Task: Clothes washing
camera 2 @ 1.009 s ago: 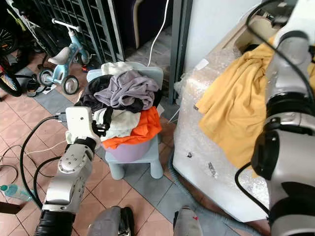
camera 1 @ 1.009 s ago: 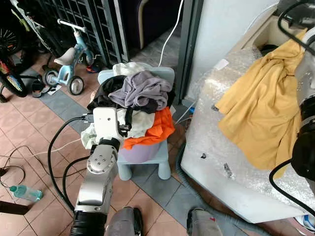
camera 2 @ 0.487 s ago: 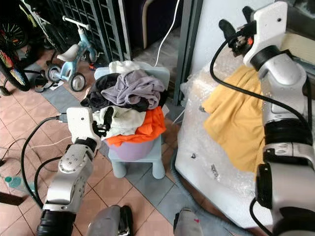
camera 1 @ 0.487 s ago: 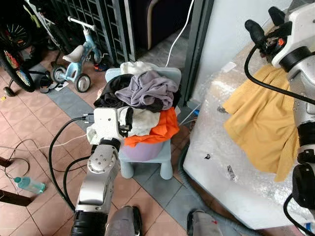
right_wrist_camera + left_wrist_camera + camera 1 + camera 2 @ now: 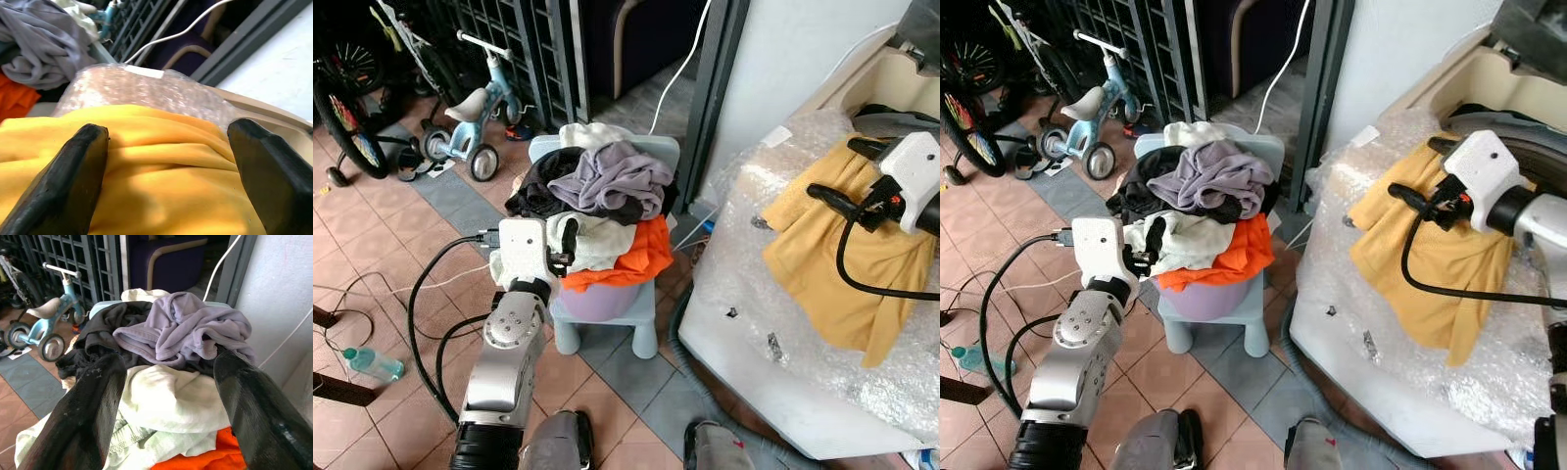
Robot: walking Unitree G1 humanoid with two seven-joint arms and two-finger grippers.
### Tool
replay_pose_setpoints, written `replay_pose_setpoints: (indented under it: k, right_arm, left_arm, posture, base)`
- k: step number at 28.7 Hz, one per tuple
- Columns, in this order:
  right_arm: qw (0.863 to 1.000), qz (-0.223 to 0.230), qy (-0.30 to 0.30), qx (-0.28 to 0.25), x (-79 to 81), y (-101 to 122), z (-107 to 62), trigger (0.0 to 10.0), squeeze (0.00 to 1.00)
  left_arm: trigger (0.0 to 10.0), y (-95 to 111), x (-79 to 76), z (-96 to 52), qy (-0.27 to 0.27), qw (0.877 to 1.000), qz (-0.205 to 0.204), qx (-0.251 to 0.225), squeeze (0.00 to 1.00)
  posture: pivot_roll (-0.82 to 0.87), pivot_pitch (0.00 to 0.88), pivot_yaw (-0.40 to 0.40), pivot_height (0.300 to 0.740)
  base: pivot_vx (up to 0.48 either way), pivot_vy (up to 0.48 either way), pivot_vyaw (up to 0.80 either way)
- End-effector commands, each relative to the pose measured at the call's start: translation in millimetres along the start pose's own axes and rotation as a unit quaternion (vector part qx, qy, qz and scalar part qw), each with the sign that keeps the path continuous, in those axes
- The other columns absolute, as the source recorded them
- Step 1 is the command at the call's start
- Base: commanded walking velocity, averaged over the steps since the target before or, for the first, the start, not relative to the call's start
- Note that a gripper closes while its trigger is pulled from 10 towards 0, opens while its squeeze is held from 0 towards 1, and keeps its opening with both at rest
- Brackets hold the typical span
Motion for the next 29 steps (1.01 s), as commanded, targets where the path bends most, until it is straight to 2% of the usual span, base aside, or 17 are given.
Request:
replay_pose_setpoints:
  k: [1, 2, 3, 4, 8, 11, 14, 15, 18, 21, 23, 24, 25, 26, 27, 28, 29]
  right_arm:
    - [0.999, -0.011, -0.03, 0.018, -9.6, -7.4, -9.9, 10.0, 0.22]
    - [0.999, -0.013, -0.038, 0.028, -9.4, -12.5, -13.9, 10.0, 0.18]
    - [0.998, -0.014, -0.042, 0.042, -7.5, -19.1, -17.7, 6.6, 0.14]
    - [0.996, -0.011, -0.043, 0.071, -1.6, -32.5, -23.3, 0.0, 0.0]
    - [0.991, 0.005, -0.039, 0.127, 10.4, -54.1, -27.7, 0.0, 0.0]
    - [0.988, 0.027, -0.056, 0.14, 12.0, -59.7, -26.3, 0.0, 0.0]
    - [0.982, 0.077, -0.096, 0.142, 7.1, -61.3, -21.6, 0.0, 0.0]
    - [0.973, 0.119, -0.136, 0.143, 0.8, -62.6, -18.5, 0.0, 0.0]
    - [0.956, 0.183, -0.187, 0.13, -6.4, -60.2, -11.6, 0.0, 0.0]
    - [0.95, 0.2, -0.213, 0.113, -11.8, -53.7, -7.6, 0.0, 0.0]
    - [0.934, 0.232, -0.243, 0.125, -16.5, -58.0, -7.5, 0.0, 0.0]
    - [0.909, 0.267, -0.291, 0.133, -26.5, -62.6, -10.1, 0.0, 0.0]
    - [0.893, 0.28, -0.331, 0.123, -37.4, -60.8, -13.2, 0.0, 0.0]
    - [0.888, 0.282, -0.345, 0.117, -42.4, -58.7, -14.5, 0.0, 0.0]
    - [0.875, 0.286, -0.373, 0.117, -52.5, -56.1, -17.7, 2.3, 0.0]
    - [0.868, 0.288, -0.387, 0.116, -57.3, -54.8, -19.3, 4.0, 0.0]
    - [0.86, 0.292, -0.402, 0.114, -62.7, -52.3, -20.4, 7.1, 0.0]
  left_arm:
    - [10.0, 0.1, 1.1, -1.4, -0.003, 1.0, -0.002, 0.003, 0.0]
    - [10.0, -0.4, 1.1, -1.9, -0.003, 1.0, -0.001, 0.004, 0.0]
    - [10.0, -1.1, 1.1, -2.2, -0.004, 1.0, 0.0, 0.006, 0.0]
    - [10.0, -2.3, 0.4, -2.3, -0.005, 1.0, -0.001, 0.008, 0.0]
    - [10.0, -2.8, -2.4, -1.2, -0.01, 1.0, -0.001, 0.01, 0.0]
    - [10.0, -2.1, -3.1, -0.4, -0.012, 1.0, -0.001, 0.01, 0.0]
    - [10.0, -1.8, -1.8, 0.5, -0.011, 1.0, 0.0, 0.01, 0.0]
    - [10.0, -1.5, -0.9, 0.8, -0.008, 1.0, 0.001, 0.009, 0.0]
    - [10.0, -1.6, 0.1, 0.4, -0.004, 1.0, 0.001, 0.009, 0.0]
    - [10.0, -1.8, 0.2, 0.3, -0.002, 1.0, 0.0, 0.009, 0.0]
    - [10.0, -1.9, 0.2, 0.4, -0.001, 1.0, 0.0, 0.009, 0.0]
    - [10.0, -2.0, 0.3, 0.8, 0.0, 1.0, 0.0, 0.01, 0.0]
    - [10.0, -2.1, 0.5, 1.1, 0.001, 1.0, 0.0, 0.01, 0.0]
    - [10.0, -2.1, 0.7, 1.3, 0.002, 1.0, -0.001, 0.01, 0.0]
    - [10.0, -2.0, 1.2, 1.6, 0.003, 1.0, 0.0, 0.01, 0.0]
    - [10.0, -2.1, 1.4, 1.7, 0.004, 1.0, 0.0, 0.01, 0.0]
    - [10.0, -2.3, 1.6, 1.9, 0.005, 1.0, 0.0, 0.01, 0.0]
  posture:
    - [-0.05, 0.099, 0.058, 0.74]
    - [-0.05, 0.1, 0.06, 0.74]
    - [-0.06, 0.101, 0.06, 0.74]
    - [-0.06, 0.103, 0.062, 0.74]
    - [-0.07, 0.103, 0.066, 0.74]
    - [-0.07, 0.102, 0.067, 0.74]
    - [-0.06, 0.102, 0.065, 0.74]
    - [-0.06, 0.103, 0.062, 0.74]
    - [-0.06, 0.102, 0.06, 0.74]
    - [-0.06, 0.101, 0.057, 0.74]
    - [-0.06, 0.101, 0.057, 0.74]
    - [-0.05, 0.1, 0.056, 0.74]
    - [-0.05, 0.1, 0.056, 0.74]
    - [-0.05, 0.1, 0.056, 0.74]
    - [-0.06, 0.099, 0.056, 0.74]
    - [-0.06, 0.099, 0.056, 0.74]
    - [-0.06, 0.098, 0.056, 0.74]
  base:
    - [0.0, 0.0, 0.0]
    - [0.0, 0.0, 0.0]
    - [0.0, 0.0, 0.0]
    - [0.0, 0.0, 0.0]
    - [0.0, 0.0, 0.0]
    - [0.0, 0.0, 0.0]
    - [0.0, 0.0, 0.0]
    - [0.0, 0.0, 0.0]
    - [0.0, 0.0, 0.0]
    - [0.0, 0.0, 0.0]
    - [0.0, 0.0, 0.0]
    - [0.0, 0.0, 0.0]
    - [0.0, 0.0, 0.0]
    - [0.0, 0.0, -0.52]
    - [0.0, 0.0, -0.8]
    - [0.0, 0.0, -0.8]
    - [0.0, 0.0, -0.8]
Point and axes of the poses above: a point about 5 cm out from each wrist's last joint towards the gripper, its own z axis pointing out of the wrist towards the gripper, its own y axis along the axis of the wrist's last joint, x = y × z, the point moved 4 cm from there along z, pointing out of the wrist towards the gripper, and after that the axes turned 3 degrees about -z, right-handed, at the moved point
